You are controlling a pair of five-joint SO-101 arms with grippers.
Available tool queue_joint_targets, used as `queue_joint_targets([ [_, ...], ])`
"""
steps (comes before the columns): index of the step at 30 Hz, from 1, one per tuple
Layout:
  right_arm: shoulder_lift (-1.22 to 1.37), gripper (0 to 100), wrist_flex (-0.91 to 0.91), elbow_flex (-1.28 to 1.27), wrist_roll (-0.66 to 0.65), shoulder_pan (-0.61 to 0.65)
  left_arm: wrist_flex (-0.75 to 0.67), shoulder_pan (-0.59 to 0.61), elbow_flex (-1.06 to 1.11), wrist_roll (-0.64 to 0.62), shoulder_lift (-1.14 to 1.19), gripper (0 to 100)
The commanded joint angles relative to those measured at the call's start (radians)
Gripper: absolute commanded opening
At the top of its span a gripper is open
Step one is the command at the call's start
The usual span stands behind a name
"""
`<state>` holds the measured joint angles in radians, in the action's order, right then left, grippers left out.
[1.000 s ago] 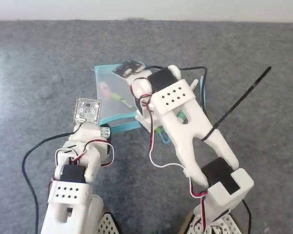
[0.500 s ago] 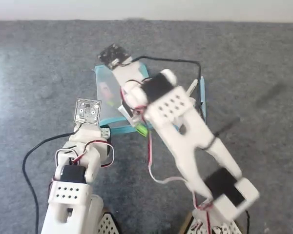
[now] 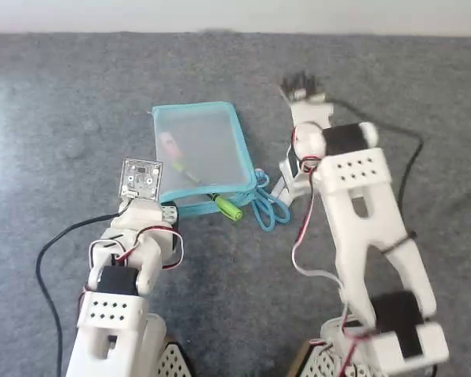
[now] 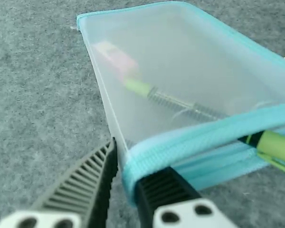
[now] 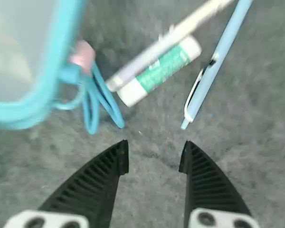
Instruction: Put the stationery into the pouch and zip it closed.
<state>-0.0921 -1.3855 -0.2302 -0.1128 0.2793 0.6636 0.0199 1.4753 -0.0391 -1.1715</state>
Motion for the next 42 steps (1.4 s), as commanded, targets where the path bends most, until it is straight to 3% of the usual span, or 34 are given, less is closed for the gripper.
queue_joint_targets([
  [1,0.085,18.3,0.130,-0.023,-0.005,-0.056,-0.025,-0.002,-0.007,0.006,0.005,1],
  [14,0.483,17.9,0.196,0.186,-0.008,-0.128,-0.026,-0.003,-0.008,0.006,0.005,1],
  [25,0.570,9.7,0.182,0.224,-0.015,-0.168,-0.026,-0.003,-0.008,0.006,0.005,1],
  [28,0.558,0.8,0.147,0.226,-0.015,-0.168,-0.026,-0.003,-0.008,0.006,0.005,1],
  [35,0.314,0.7,-0.018,0.199,-0.020,-0.183,-0.028,-0.003,-0.008,0.006,0.005,1],
  [42,-0.239,0.7,-0.185,-0.018,-0.183,-0.102,-0.029,-0.006,-0.008,0.006,0.005,1],
])
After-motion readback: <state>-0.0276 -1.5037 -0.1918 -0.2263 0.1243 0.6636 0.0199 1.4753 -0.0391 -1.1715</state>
